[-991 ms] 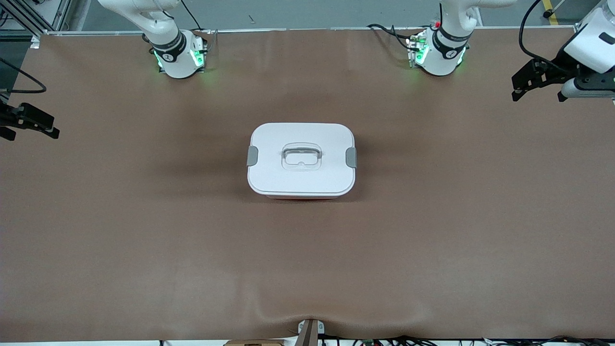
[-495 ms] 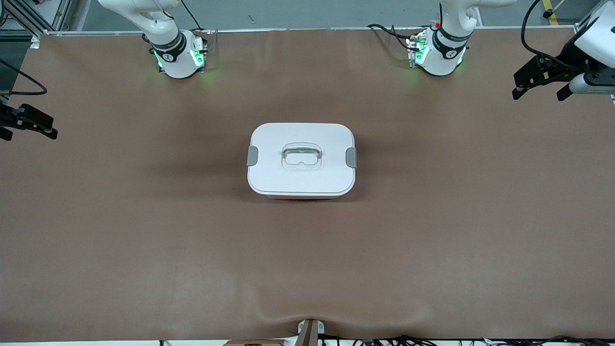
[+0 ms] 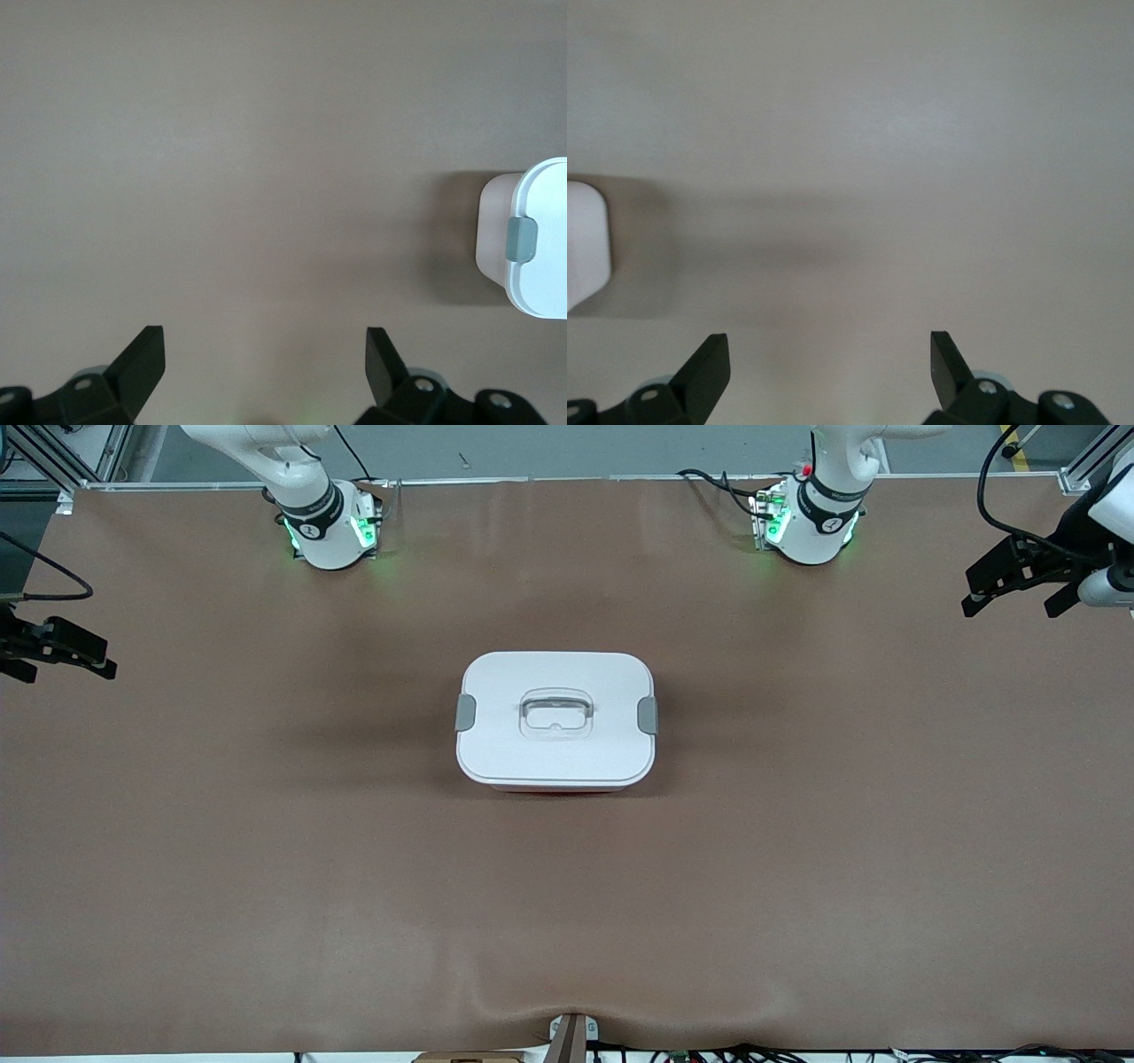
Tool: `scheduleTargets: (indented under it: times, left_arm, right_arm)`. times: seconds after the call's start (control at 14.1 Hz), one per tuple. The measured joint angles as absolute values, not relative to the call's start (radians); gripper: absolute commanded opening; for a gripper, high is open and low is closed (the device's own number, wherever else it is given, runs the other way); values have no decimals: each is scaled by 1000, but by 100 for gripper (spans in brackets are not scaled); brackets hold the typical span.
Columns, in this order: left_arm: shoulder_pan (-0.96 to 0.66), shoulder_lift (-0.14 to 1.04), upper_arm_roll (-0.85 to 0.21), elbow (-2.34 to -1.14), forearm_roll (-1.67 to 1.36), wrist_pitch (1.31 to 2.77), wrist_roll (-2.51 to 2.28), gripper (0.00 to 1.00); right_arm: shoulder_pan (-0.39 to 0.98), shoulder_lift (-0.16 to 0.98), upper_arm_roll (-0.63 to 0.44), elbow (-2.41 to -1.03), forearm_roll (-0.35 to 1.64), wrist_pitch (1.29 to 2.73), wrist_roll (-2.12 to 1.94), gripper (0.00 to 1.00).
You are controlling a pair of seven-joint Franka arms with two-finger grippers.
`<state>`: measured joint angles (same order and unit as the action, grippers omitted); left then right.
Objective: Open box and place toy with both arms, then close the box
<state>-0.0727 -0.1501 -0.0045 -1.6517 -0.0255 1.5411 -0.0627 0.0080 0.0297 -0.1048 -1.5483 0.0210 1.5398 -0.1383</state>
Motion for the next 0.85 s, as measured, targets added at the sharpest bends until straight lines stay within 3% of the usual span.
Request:
scheduleTargets:
  times: [0.85]
  left_arm:
    - [-78,-146,-12,-1651,-25,1533,-156,100]
  right_arm:
    - [8,42,-105,-1549,34,1540,-139,100]
